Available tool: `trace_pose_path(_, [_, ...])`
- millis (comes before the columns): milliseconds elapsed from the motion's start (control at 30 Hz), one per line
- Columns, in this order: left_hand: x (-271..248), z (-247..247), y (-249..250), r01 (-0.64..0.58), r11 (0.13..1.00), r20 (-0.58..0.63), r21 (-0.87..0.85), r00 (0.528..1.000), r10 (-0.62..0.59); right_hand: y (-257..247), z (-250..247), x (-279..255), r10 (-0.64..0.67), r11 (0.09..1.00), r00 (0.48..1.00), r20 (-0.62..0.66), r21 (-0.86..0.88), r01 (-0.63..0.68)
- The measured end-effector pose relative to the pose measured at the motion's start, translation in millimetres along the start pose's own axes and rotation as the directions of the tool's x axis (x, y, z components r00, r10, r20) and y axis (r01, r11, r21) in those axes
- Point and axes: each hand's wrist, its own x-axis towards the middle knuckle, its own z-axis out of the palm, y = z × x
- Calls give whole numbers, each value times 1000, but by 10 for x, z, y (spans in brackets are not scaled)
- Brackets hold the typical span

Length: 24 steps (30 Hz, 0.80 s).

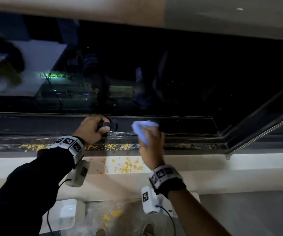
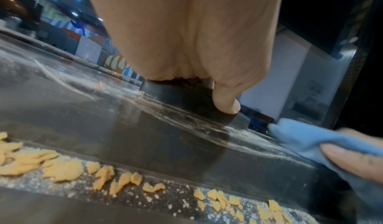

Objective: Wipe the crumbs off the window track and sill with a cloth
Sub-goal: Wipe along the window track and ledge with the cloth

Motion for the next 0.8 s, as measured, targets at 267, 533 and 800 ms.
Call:
trace_pose_path(267, [-29,-10,41,23,999,-27,-43,999,-24,102,-648,470,142,964,989,-42,235,-128])
trace_pose_path(533, [-70,-71,107,45,993,-9,-110,999,-46,-508,156,218,-11,993,997,73,-117,19])
trace_pose_path(800, [-124,-414,95,20,995,142,99,989,-34,-176,-253,469,-181,965,979,98,210,157])
